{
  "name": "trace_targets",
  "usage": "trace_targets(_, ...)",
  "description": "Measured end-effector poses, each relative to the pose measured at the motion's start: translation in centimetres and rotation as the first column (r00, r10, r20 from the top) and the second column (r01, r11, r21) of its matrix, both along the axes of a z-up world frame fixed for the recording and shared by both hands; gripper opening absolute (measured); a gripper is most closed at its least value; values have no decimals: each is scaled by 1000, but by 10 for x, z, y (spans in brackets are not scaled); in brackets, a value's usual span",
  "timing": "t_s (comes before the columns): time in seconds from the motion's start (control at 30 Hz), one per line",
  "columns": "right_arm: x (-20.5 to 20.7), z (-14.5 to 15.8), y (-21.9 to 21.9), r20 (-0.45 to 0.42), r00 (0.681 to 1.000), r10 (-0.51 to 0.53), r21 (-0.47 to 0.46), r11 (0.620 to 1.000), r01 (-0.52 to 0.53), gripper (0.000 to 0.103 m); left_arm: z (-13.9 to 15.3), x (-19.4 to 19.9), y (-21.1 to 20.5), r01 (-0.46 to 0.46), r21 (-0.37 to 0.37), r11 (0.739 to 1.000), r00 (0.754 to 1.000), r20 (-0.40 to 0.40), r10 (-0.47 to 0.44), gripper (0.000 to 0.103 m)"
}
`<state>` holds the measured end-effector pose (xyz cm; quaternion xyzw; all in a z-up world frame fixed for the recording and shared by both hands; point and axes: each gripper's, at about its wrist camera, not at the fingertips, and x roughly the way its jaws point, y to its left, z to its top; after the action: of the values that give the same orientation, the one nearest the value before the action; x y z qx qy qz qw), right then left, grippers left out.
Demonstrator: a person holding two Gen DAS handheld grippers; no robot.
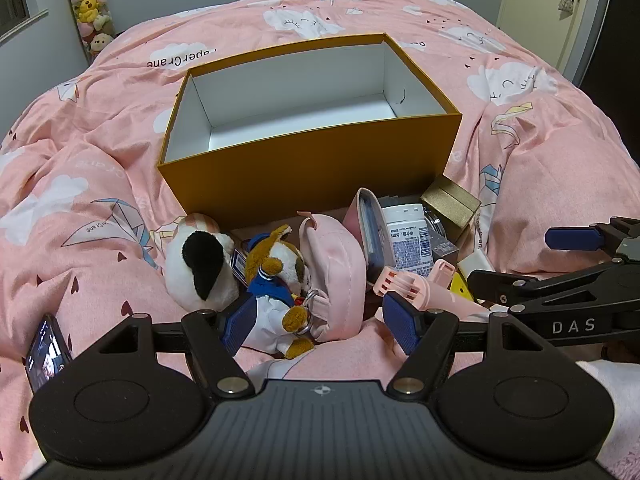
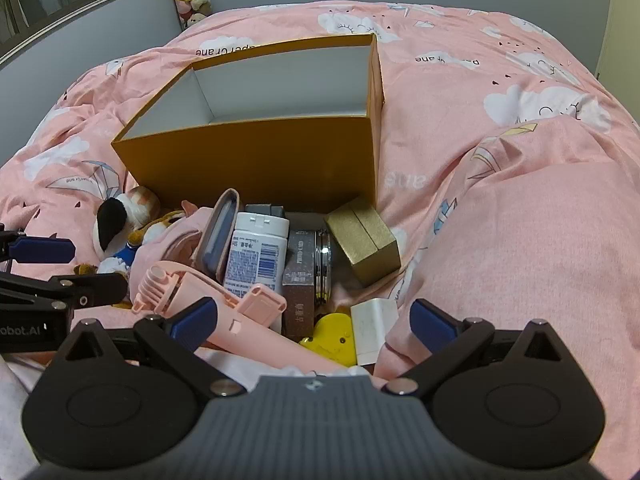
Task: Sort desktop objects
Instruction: 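Move both grippers down toward the two plush toys in the pile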
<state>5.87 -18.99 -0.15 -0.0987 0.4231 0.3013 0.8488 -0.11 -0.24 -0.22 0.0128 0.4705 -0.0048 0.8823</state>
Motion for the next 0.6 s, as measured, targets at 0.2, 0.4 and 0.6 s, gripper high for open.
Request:
trace_targets(0.2,0,-1,0,-3,1000,5,6,1000,-5,102,0,0,0,0,0,1000,1000,2,0,82)
trace_targets(0.4,1,-1,1,-4,1000,14,10,1000,-14,102,-1,-2,2,-5,-11,1000,1000,0,5,82)
trace_targets(0.6,2,-1,1,-8,1000,23,14,1000,-23,101,2,-2,10,-12,-43,999,1000,-2,12,82)
